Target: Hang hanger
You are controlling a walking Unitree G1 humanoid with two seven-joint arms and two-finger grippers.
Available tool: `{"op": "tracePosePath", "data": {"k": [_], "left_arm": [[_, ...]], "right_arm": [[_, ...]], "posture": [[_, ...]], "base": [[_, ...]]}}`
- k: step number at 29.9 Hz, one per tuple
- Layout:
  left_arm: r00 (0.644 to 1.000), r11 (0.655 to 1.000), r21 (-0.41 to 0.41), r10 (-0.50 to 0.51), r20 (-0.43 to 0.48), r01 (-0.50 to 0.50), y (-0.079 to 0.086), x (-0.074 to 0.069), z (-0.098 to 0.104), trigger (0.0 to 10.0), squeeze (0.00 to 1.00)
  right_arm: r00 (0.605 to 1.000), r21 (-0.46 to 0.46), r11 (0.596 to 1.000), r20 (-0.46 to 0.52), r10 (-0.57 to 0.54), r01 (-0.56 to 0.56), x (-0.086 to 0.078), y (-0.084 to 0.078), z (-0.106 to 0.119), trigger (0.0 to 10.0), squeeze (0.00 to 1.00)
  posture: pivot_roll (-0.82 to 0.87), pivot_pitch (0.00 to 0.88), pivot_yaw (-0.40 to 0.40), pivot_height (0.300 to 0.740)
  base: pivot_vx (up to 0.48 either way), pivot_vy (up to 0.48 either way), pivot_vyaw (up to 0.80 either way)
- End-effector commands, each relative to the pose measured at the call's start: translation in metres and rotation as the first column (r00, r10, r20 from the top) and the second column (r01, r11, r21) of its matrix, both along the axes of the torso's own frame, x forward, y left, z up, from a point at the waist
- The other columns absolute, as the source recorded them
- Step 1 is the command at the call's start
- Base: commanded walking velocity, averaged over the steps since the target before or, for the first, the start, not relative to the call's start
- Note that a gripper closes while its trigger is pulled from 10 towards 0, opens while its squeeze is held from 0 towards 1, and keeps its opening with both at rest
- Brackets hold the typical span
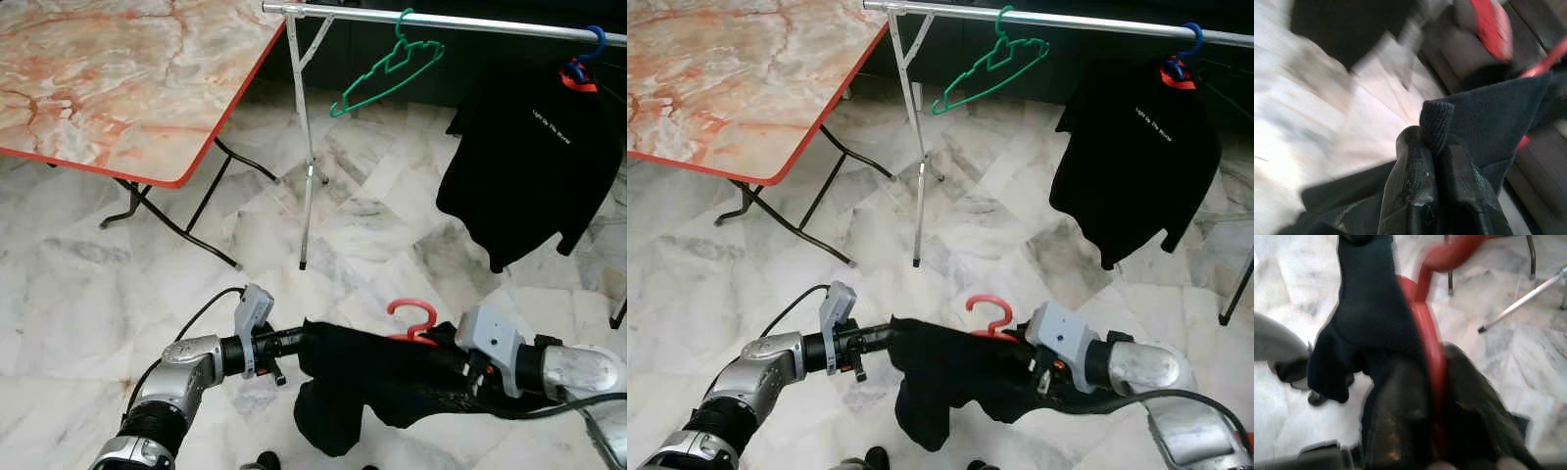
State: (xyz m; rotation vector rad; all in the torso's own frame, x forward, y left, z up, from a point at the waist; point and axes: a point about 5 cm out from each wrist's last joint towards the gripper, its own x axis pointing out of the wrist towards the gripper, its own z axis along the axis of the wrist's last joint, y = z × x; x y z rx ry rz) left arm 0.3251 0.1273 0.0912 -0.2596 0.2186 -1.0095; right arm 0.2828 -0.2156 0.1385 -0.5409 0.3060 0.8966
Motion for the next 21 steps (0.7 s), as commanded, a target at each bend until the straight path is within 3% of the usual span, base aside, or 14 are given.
{"op": "tracePosePath", "data": {"k": [1,2,5,8,10,11,12,13,14,15,16,18,20,21], "left_arm": [[0.993,0.993,-0.021,0.118,0.009,-0.118,0.013,0.005,0.001,0.0,0.0],[0.972,0.972,-0.047,0.233,0.016,-0.232,0.024,0.011,0.006,0.0,0.0],[0.938,0.936,-0.08,0.346,0.033,-0.342,0.04,0.016,0.011,0.0,0.0],[0.915,0.908,-0.124,0.404,0.008,-0.4,0.05,0.017,0.014,0.0,0.0],[0.923,0.92,-0.079,0.386,0.014,-0.383,0.051,0.015,0.011,0.0,0.0],[0.933,0.934,-0.028,0.358,0.028,-0.357,0.049,0.013,0.007,0.0,0.0],[0.969,0.959,0.145,0.237,0.065,-0.244,0.041,0.003,-0.005,0.0,0.0],[0.969,0.959,0.145,0.237,0.065,-0.244,0.041,0.003,-0.005,0.0,0.0],[0.985,0.956,0.239,0.158,0.073,-0.171,0.036,-0.003,-0.013,0.0,0.0],[0.998,0.913,0.408,-0.012,0.069,-0.017,0.025,-0.016,-0.028,0.0,0.0],[0.995,0.886,0.462,-0.075,0.063,0.038,0.021,-0.02,-0.033,0.0,0.0],[0.972,0.785,0.599,-0.229,0.043,0.159,0.015,-0.031,-0.045,0.0,0.0],[0.96,0.751,0.631,-0.279,0.033,0.197,0.011,-0.034,-0.049,0.0,0.0],[0.957,0.757,0.622,-0.288,0.044,0.199,0.007,-0.034,-0.048,0.0,0.0]], "right_arm": [[0.99,-0.002,0.992,0.06,-0.128,0.129,0.008,-0.015,0.007,10.0,0.0],[0.97,0.006,0.974,0.08,-0.228,0.228,0.015,-0.024,0.008,10.0,0.0],[0.946,0.017,0.95,0.092,-0.312,0.312,0.018,-0.033,0.008,10.0,0.0],[0.915,0.0,0.92,0.1,-0.39,0.392,0.021,-0.041,0.006,10.0,0.0],[0.896,0.005,0.901,0.104,-0.432,0.434,0.022,-0.044,0.004,10.0,0.0],[0.891,0.016,0.896,0.106,-0.443,0.443,0.023,-0.044,0.005,10.0,0.0],[0.886,0.055,0.893,0.112,-0.451,0.447,0.025,-0.042,0.007,10.0,0.0],[0.886,0.055,0.893,0.112,-0.451,0.447,0.025,-0.042,0.007,10.0,0.0],[0.885,0.077,0.893,0.116,-0.451,0.444,0.026,-0.04,0.009,10.0,0.0],[0.887,0.121,0.894,0.124,-0.445,0.431,0.029,-0.036,0.012,10.0,0.0],[0.888,0.131,0.895,0.126,-0.441,0.426,0.03,-0.034,0.014,10.0,0.0],[0.896,0.156,0.901,0.127,-0.424,0.404,0.03,-0.029,0.016,10.0,0.0],[0.906,0.155,0.911,0.131,-0.403,0.383,0.03,-0.026,0.016,10.0,0.0],[0.912,0.156,0.917,0.13,-0.388,0.368,0.028,-0.025,0.016,10.0,0.0]], "posture": [[-0.07,0.271,0.048,0.74],[-0.07,0.272,0.048,0.74],[-0.07,0.274,0.048,0.74],[-0.07,0.274,0.049,0.74],[-0.06,0.275,0.05,0.74],[-0.06,0.275,0.05,0.74],[-0.06,0.274,0.051,0.74],[-0.06,0.274,0.051,0.74],[-0.06,0.274,0.051,0.74],[-0.06,0.274,0.052,0.74],[-0.06,0.274,0.052,0.74],[-0.06,0.272,0.053,0.74],[-0.06,0.272,0.053,0.74],[-0.06,0.27,0.053,0.74]], "base": [[0.0,0.0,0.0],[0.0,0.0,0.0],[0.0,0.0,0.0],[0.0,0.0,0.0],[0.0,0.0,0.0],[0.0,0.0,0.0],[0.0,0.0,0.0],[0.0,0.0,0.0],[0.0,0.0,0.0],[0.0,0.0,0.0],[0.0,0.0,0.0],[0.0,0.0,0.0],[0.0,0.0,0.0],[0.0,0.0,0.0]]}}
